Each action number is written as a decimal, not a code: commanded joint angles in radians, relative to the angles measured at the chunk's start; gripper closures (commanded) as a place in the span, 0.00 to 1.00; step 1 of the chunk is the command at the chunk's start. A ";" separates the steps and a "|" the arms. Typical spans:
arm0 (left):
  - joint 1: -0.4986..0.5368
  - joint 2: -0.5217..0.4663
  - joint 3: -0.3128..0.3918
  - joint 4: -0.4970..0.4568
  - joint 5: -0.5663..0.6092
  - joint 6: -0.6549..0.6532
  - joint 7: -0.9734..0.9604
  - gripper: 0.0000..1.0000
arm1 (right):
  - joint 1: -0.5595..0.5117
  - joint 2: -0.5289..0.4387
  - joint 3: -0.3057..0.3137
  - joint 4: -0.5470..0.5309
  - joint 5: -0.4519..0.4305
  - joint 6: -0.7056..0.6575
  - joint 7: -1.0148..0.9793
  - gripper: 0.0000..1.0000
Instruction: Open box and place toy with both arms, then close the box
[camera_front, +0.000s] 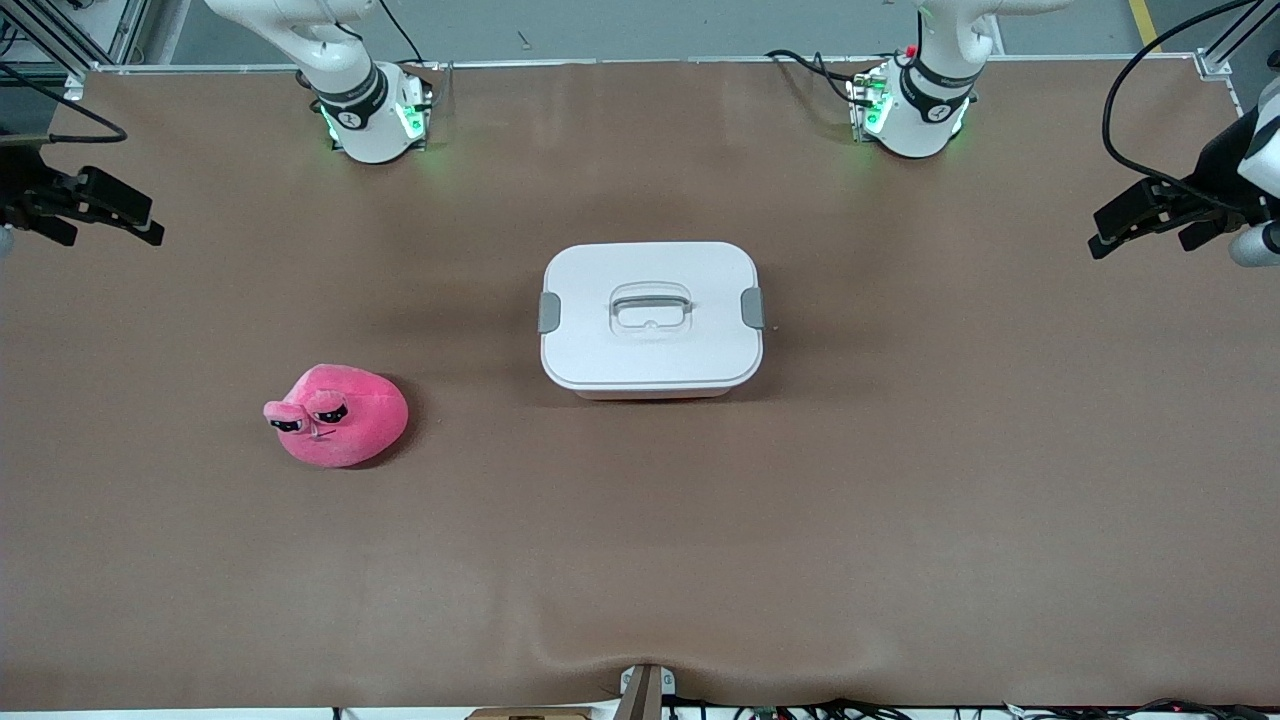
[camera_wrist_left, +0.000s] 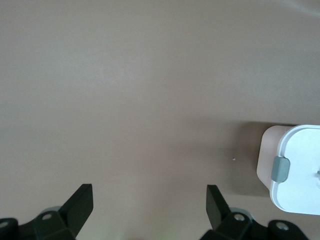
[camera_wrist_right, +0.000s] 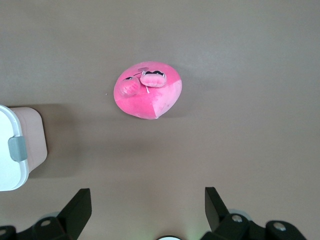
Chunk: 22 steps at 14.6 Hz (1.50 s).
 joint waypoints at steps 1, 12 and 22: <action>0.023 -0.004 -0.003 0.014 0.016 -0.015 0.023 0.00 | -0.013 -0.003 0.010 0.002 -0.002 -0.009 0.003 0.00; 0.035 0.079 0.017 0.051 0.020 -0.014 0.006 0.00 | -0.013 -0.002 0.010 -0.007 -0.002 -0.007 0.001 0.00; 0.029 0.199 0.014 0.102 0.008 0.009 -0.123 0.00 | 0.004 0.006 0.014 -0.050 0.003 0.025 0.000 0.00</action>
